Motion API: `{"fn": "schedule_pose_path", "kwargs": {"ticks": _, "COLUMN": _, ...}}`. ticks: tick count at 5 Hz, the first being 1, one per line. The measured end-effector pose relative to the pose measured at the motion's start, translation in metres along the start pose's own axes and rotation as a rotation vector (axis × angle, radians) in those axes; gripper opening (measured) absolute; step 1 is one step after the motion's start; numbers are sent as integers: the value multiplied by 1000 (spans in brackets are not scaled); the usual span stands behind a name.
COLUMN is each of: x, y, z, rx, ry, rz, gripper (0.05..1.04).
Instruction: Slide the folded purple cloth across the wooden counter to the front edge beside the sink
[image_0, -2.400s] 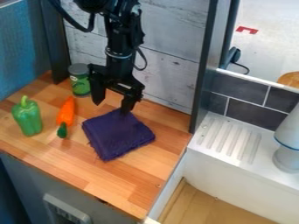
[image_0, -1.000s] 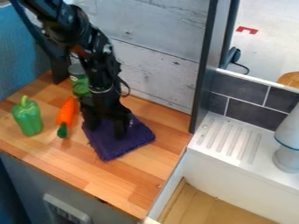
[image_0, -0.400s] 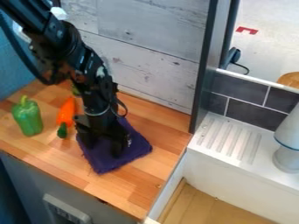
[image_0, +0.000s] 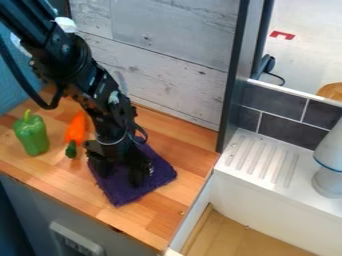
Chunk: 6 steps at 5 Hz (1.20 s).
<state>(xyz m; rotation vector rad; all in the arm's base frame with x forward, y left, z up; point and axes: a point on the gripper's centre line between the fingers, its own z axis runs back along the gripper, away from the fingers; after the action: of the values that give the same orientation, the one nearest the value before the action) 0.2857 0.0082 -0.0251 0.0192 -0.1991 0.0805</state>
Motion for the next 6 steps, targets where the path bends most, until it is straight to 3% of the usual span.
{"fn": "schedule_pose_path", "kwargs": {"ticks": 3, "x": -36, "y": -76, "z": 6, "rx": -42, "ry": -3, "rz": -138, "gripper": 1001}}
{"fn": "schedule_pose_path", "kwargs": {"ticks": 6, "x": -56, "y": -68, "z": 10, "rx": -15, "ry": -6, "rz": -157, "gripper": 1001}}
